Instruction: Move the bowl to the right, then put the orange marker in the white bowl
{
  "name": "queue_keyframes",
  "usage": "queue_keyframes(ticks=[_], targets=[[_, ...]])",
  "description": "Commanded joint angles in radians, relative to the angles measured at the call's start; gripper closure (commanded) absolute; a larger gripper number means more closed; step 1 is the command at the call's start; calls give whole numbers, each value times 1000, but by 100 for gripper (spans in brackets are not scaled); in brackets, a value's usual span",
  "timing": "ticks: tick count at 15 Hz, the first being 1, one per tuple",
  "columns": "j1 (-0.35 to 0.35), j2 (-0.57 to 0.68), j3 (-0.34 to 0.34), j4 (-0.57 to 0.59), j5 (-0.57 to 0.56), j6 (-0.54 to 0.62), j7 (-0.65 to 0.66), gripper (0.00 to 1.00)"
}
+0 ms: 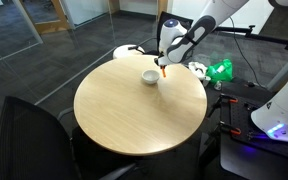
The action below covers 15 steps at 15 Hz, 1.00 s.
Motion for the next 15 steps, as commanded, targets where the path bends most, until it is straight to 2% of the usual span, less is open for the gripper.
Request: queue_keyframes(ticks=[1,7,15], targets=[[-24,45,-1,57,-5,0,45,95],[-67,88,17,139,12,-4,23,95],[-61,137,39,213,3,0,18,95]])
